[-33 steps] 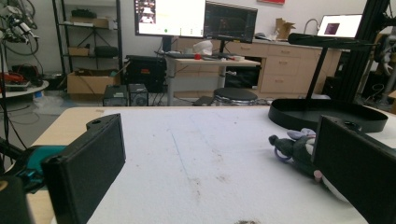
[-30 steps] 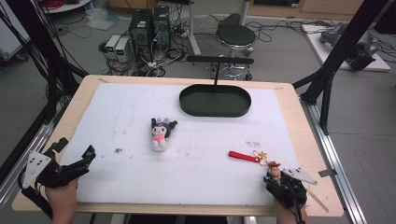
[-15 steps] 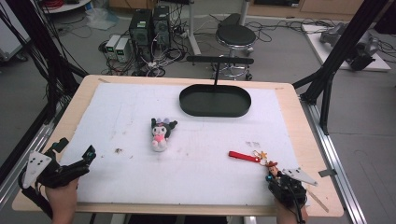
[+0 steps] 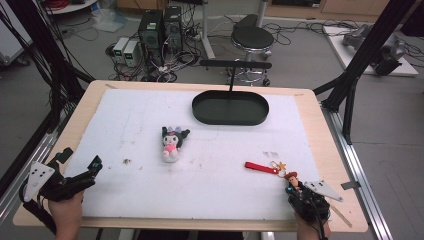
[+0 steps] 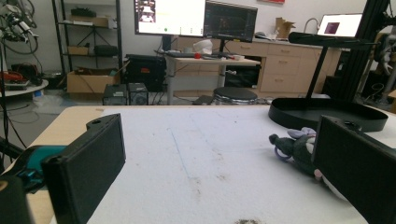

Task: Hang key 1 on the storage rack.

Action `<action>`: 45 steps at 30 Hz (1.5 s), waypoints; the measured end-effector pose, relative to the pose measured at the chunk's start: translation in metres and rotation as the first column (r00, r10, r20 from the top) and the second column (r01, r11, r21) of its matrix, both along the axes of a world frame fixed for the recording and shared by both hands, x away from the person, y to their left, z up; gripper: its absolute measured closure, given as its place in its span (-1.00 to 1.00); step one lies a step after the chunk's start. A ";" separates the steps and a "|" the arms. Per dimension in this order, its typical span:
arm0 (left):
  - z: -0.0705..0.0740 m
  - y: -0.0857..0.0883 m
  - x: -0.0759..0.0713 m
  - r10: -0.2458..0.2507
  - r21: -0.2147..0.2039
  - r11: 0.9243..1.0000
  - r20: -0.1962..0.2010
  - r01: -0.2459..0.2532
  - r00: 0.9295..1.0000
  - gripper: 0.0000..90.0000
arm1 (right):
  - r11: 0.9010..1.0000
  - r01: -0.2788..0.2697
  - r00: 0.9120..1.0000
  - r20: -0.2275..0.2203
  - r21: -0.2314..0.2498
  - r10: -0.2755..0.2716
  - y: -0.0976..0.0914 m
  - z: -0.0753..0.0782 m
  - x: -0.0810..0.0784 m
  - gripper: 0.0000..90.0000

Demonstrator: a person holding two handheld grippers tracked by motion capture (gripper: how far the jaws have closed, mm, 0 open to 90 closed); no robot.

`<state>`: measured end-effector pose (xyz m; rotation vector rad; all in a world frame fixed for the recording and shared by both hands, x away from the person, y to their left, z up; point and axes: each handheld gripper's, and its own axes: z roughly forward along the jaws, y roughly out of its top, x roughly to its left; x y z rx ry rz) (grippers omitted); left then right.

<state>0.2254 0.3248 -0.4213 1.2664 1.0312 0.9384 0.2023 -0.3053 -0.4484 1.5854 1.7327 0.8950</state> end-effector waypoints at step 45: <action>-0.001 0.000 0.001 -0.001 0.004 1.000 -0.004 0.001 1.000 -0.93 | 1.000 0.002 0.936 0.352 0.001 -0.002 0.008 0.034 -0.020 0.47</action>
